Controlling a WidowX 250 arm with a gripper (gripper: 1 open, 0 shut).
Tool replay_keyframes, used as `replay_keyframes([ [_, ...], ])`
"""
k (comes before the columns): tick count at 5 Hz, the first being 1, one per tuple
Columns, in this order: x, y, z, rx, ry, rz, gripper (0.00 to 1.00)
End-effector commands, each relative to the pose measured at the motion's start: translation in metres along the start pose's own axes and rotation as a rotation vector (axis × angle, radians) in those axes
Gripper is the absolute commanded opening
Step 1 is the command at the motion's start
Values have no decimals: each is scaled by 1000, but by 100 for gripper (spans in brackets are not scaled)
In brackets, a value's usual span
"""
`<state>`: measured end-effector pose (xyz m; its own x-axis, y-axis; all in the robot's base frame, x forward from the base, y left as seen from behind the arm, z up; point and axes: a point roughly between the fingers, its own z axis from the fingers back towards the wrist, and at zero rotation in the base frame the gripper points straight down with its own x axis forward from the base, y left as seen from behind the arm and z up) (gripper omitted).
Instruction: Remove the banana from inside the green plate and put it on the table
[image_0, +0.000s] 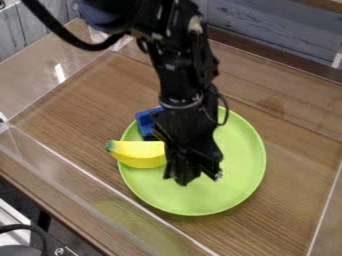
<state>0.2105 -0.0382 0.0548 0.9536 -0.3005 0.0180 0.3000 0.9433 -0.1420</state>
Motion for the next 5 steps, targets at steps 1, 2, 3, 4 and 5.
replay_keyframes([
  [1,3,17,24,19,-48,36,0],
  [2,0,42,44,35,-60,111,0],
  [3,2,59,72,51,-90,204,0],
  [4,2,73,92,69,-111,273,0],
  [5,11,85,98,72,-110,230,0],
])
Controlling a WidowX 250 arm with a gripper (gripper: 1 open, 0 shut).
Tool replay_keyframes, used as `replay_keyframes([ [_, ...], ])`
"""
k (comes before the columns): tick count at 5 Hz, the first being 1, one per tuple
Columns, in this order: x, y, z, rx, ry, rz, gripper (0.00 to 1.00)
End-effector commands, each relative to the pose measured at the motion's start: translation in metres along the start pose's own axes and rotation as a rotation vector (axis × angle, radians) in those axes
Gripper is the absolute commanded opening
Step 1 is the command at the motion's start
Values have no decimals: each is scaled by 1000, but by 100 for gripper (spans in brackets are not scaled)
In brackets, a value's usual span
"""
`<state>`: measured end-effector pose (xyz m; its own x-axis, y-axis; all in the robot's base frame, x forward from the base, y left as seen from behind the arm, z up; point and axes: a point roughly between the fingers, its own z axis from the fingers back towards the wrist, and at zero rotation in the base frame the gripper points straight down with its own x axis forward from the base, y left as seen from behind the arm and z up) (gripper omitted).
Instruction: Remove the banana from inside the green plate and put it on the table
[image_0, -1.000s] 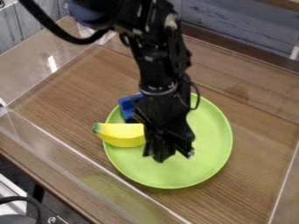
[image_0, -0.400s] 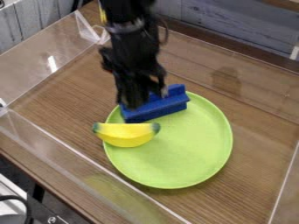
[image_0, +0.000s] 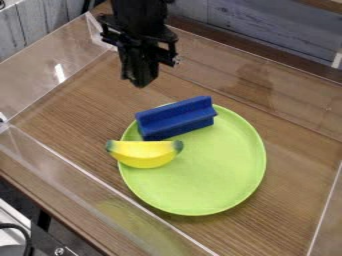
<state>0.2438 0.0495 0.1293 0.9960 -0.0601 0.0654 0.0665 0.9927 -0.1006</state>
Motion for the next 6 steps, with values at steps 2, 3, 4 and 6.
replay_keyframes([
  [2,17,16,-7,12,-28,-84,100],
  [3,20,25,-21,9,-23,-129,100],
  [4,16,23,-21,9,-22,-154,100],
  [6,9,14,-35,8,-18,-184,100],
])
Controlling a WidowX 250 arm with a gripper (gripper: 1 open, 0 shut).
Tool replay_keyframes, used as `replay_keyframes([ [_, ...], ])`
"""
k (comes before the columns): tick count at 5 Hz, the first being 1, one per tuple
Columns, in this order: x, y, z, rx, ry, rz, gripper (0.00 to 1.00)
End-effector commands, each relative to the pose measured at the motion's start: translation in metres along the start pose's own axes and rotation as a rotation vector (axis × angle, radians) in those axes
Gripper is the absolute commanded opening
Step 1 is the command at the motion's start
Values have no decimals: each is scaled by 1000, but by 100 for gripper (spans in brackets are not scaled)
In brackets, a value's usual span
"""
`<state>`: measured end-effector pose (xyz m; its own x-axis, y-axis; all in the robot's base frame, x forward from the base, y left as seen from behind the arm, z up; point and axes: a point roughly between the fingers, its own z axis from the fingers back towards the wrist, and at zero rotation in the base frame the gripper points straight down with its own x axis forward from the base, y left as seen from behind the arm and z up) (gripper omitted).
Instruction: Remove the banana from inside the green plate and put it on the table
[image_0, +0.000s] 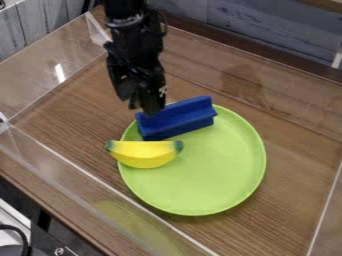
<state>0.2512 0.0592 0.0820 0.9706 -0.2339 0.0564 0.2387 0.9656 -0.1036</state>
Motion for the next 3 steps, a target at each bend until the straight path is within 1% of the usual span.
replay_keyframes([
  [1,2,-6,-6,27,-39,-25,100],
  [3,-2,2,-23,26,-35,-38,100],
])
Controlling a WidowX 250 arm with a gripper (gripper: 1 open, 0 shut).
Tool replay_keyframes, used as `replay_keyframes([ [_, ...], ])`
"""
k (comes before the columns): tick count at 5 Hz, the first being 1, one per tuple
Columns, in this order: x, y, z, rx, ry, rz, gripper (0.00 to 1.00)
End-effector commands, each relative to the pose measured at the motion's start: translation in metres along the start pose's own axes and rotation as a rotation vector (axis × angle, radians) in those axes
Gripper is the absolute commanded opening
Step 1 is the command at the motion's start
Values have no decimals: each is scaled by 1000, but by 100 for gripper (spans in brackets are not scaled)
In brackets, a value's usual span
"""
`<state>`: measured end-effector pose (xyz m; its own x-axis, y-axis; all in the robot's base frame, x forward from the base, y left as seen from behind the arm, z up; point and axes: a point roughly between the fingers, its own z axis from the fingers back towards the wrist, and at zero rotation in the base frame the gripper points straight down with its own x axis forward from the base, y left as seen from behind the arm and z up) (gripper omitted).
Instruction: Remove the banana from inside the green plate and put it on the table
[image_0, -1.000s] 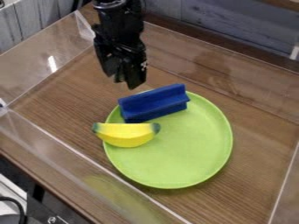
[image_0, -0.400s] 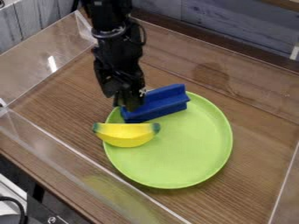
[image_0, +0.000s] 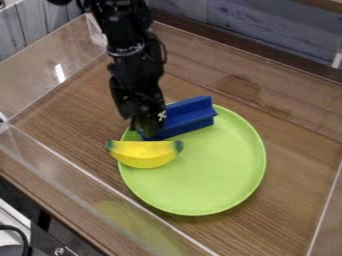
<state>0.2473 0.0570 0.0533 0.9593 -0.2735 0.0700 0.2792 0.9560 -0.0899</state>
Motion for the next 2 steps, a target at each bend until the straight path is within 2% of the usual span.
replay_keyframes([
  [1,1,7,-4,16,-20,0,100],
  [2,6,6,-7,18,-13,-15,100],
])
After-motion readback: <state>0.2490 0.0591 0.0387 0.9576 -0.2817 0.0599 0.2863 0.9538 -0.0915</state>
